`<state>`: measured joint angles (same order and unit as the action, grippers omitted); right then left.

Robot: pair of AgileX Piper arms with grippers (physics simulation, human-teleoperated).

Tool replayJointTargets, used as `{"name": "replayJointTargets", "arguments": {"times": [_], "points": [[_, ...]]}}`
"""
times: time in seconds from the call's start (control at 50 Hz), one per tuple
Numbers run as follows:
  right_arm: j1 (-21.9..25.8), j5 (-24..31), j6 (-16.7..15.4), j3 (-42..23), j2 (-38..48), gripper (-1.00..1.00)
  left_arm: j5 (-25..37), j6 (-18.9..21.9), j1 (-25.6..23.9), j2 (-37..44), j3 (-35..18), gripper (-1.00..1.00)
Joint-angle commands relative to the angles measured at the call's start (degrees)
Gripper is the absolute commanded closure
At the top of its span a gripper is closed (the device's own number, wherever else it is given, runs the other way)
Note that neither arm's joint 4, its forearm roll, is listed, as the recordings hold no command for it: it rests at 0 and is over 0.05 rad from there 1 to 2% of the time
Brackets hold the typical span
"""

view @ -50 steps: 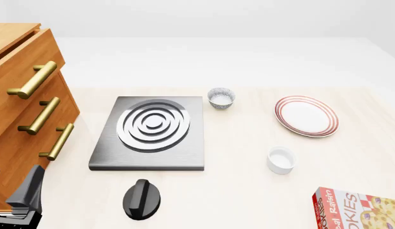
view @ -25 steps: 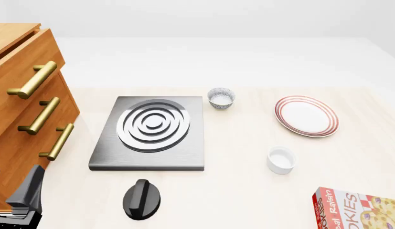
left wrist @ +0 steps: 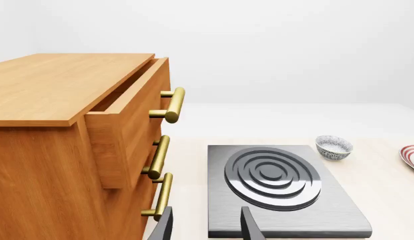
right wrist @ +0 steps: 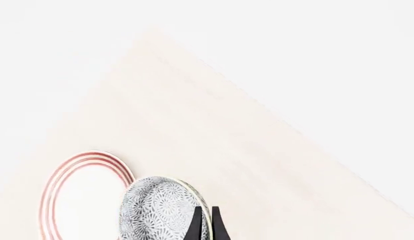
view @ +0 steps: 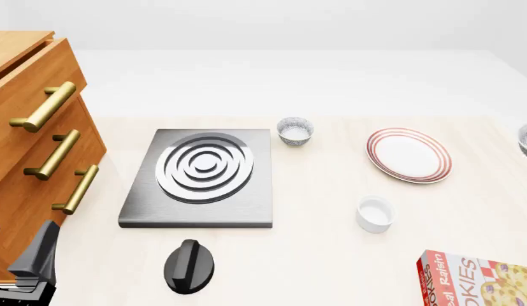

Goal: Pick the akita bowl next to the cookies box and place it on the plate.

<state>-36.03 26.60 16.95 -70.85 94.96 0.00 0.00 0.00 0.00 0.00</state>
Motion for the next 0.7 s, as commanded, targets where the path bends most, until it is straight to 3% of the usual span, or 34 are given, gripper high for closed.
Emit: {"name": "replayJointTargets", "arguments": {"times": [0.02, 0.16, 0.24, 0.7], "points": [[3.7, 0.7, 3.4, 0.7, -1.5, 1.00, 0.0, 0.0, 0.0, 0.0, 0.0, -1.00], [8.6, 0.5, 7.9, 2.7, -2.6, 1.00, 0.0, 0.0, 0.0, 0.0, 0.0, -1.00], [9.1, 1.1, 7.5, 2.2, -2.7, 1.00, 0.0, 0.0, 0.0, 0.0, 0.0, -1.00], [18.8, -0.1, 14.8, 2.2, -1.1, 1.00, 0.0, 0.0, 0.0, 0.0, 0.0, -1.00]]}}
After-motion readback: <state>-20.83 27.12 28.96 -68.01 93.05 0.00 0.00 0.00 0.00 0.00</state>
